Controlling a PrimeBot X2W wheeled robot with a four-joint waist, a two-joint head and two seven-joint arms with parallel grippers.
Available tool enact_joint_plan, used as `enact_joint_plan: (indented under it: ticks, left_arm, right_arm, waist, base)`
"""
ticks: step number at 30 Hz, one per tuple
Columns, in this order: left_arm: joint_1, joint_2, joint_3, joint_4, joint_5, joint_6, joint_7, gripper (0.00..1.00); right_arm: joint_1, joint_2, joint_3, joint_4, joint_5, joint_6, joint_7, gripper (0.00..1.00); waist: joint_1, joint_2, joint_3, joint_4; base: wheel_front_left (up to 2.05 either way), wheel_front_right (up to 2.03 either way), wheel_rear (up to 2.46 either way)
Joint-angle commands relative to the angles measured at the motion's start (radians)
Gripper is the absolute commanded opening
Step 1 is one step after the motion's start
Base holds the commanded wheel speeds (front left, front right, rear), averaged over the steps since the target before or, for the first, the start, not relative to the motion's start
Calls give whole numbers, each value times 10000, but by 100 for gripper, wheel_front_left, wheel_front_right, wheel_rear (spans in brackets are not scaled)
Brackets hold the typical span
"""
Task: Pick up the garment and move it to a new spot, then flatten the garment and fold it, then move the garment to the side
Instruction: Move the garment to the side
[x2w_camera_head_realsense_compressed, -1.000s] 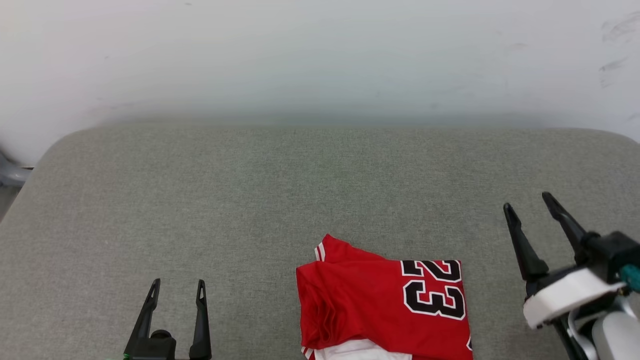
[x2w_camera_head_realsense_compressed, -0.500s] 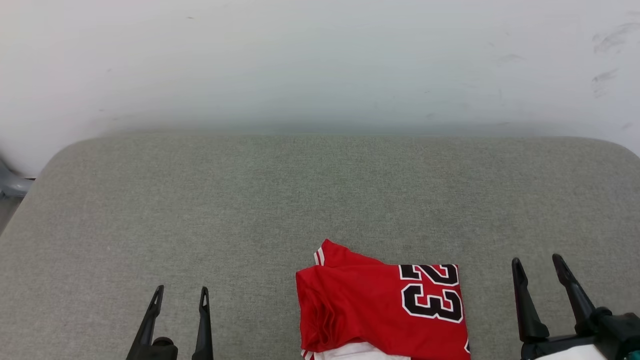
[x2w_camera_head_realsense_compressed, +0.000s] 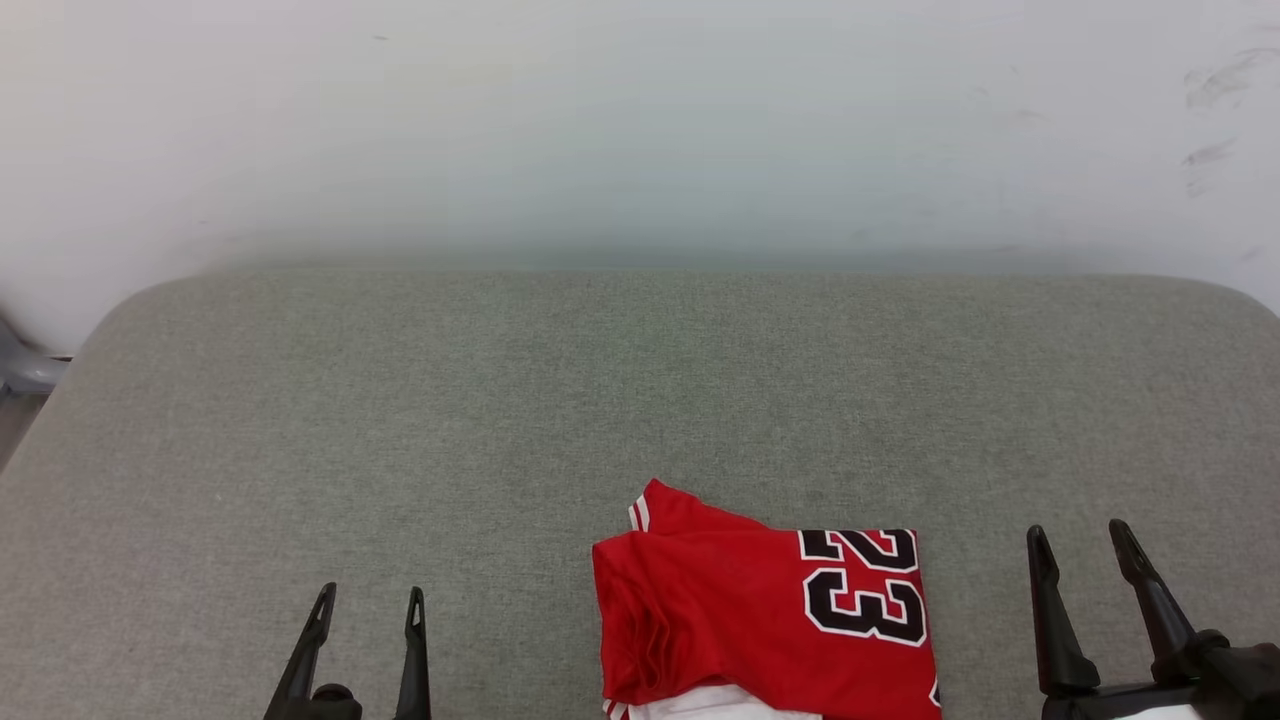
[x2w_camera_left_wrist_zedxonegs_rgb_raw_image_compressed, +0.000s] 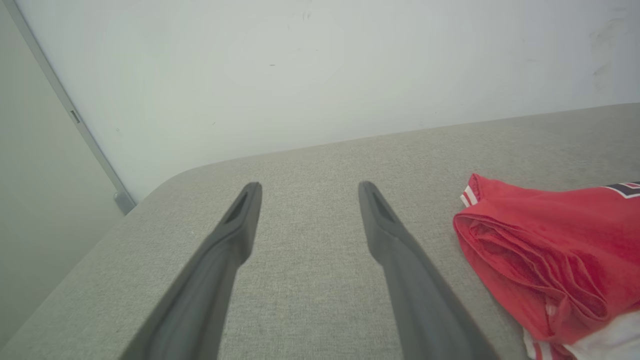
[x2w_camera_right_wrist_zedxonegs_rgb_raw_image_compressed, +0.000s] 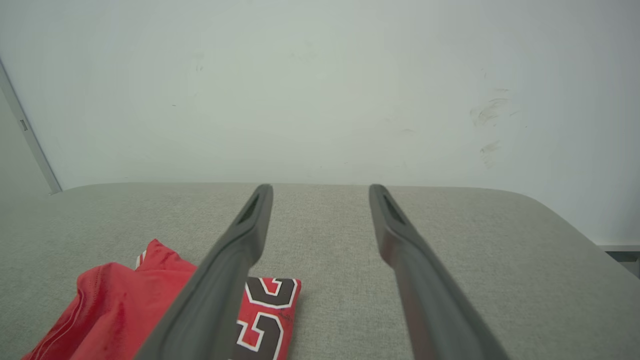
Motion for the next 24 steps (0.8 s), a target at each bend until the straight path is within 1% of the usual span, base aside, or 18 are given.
enact_joint_plan:
  ticks: [1, 6, 9, 12, 15, 17, 20, 24]
  left_arm:
    - [21, 6, 20, 26, -13, -12, -43, 100]
    - [-83, -40, 60, 68, -61, 7, -43, 100]
    - [-138, -64, 58, 90, -66, 0, -43, 100]
    - [-181, -76, 24, 115, -52, -54, -43, 100]
    - [-285, -78, 8, 128, -29, -99, -43, 100]
    - [-299, -79, -6, 121, -13, -84, -43, 100]
    - [-338, -78, -34, 124, 25, -109, -43, 100]
    - [-379, -92, -55, 127, 33, -92, -43, 100]
  right_arm:
    - [83, 60, -31, -39, -79, -9, -31, 100]
    - [-359, 31, -148, -35, -230, -9, -32, 100]
    - [-1017, -298, -142, 80, -195, -9, 140, 100]
    - [-1906, -765, 131, 189, 89, -9, 794, 100]
    - [-2750, -1471, 804, 299, 609, -9, 2119, 100]
    - [-3287, -2012, 1367, 330, 1112, -9, 3356, 100]
    - [-3959, -2762, 2107, 412, 2123, -10, 5222, 100]
    - [-4444, -3732, 3135, 684, 3551, -10, 7646, 100]
  waist:
    - [1, 0, -1, 14]
    - [1, 0, 21, 51]
    - [1, 0, 53, 60]
    - [1, 0, 105, 93]
    - [1, 0, 155, 161]
    - [1, 0, 182, 190]
    - [1, 0, 247, 260]
    - [1, 0, 344, 368]
  base:
    - [0, 0, 0]
    - [0, 0, 0]
    - [0, 0, 0]
    - [0, 0, 0]
    - [0, 0, 0]
    - [0, 0, 0]
    - [0, 0, 0]
    - [0, 0, 0]
